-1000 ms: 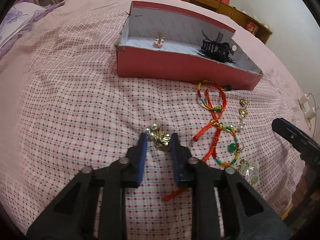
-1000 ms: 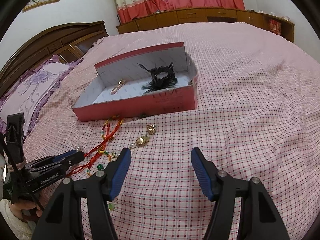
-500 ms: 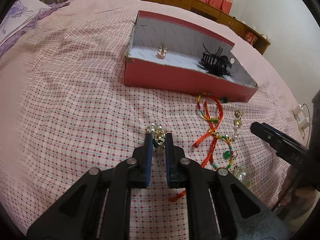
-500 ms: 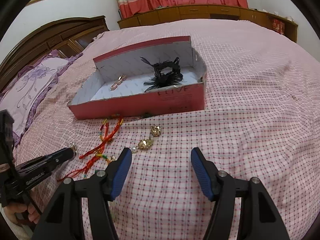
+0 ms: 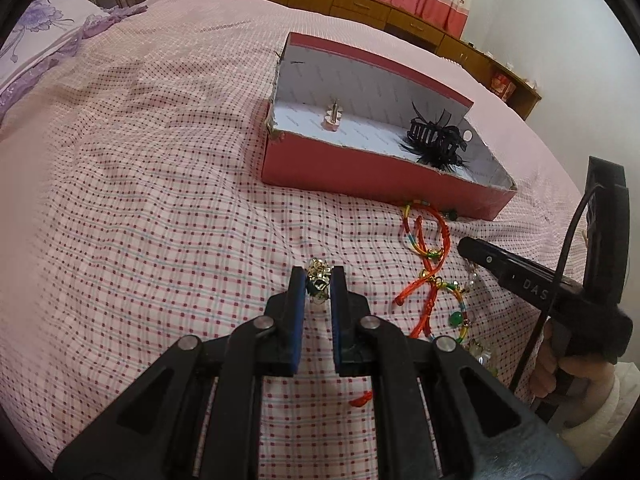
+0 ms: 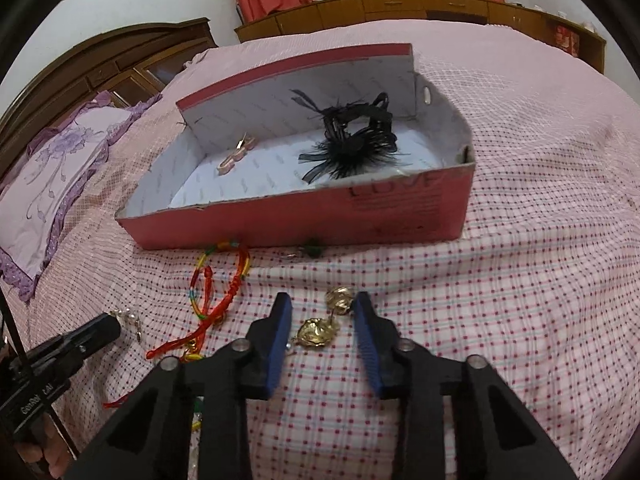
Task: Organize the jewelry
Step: 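Grasp the pearl-and-gold earring with left tool while right tool grasps the other earring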
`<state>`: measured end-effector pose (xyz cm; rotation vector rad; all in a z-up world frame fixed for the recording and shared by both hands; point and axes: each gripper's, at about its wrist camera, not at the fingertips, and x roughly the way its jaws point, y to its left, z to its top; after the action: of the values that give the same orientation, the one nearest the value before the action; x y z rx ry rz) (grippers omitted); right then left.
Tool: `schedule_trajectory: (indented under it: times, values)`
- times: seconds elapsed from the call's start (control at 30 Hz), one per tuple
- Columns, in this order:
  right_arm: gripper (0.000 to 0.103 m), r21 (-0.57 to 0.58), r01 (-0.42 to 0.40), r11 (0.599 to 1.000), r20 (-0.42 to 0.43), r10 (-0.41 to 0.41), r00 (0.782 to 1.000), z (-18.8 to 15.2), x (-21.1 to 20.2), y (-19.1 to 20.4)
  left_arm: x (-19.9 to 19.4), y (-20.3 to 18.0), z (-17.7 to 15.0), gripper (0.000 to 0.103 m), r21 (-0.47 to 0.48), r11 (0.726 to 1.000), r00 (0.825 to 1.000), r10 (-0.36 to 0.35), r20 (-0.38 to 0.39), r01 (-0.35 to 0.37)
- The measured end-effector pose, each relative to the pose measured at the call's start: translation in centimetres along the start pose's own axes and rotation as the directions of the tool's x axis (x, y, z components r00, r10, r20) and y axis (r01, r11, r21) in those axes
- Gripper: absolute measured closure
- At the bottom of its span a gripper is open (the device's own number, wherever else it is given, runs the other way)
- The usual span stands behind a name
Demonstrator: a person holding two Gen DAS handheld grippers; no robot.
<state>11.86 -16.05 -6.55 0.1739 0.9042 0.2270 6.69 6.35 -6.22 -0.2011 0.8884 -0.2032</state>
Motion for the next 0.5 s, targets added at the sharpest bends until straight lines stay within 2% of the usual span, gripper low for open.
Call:
schedule_trajectory:
  times: [0.03,0.2,0.5]
  values:
    - [0.084,-0.001,-0.002,1.000,-0.002,0.002,1.000,0.0,0.0,0.0,-0.1,0.1,0.0,0.100,0.000,1.000,1.000,0.000,0.001,0.000]
    - [0.085,0.014,-0.027,1.000,0.009,0.027,1.000,0.0,-0.5,-0.6,-0.8,-0.1,0.1,0.100,0.007,1.000,1.000,-0.001,0.013,0.001]
    - [0.085,0.021,-0.064,0.998,0.080,0.062,0.995,-0.1,-3.6,-1.2,-2.4,-1.2,0.4,0.100,0.036,0.999,0.999,-0.005,0.053,0.003]
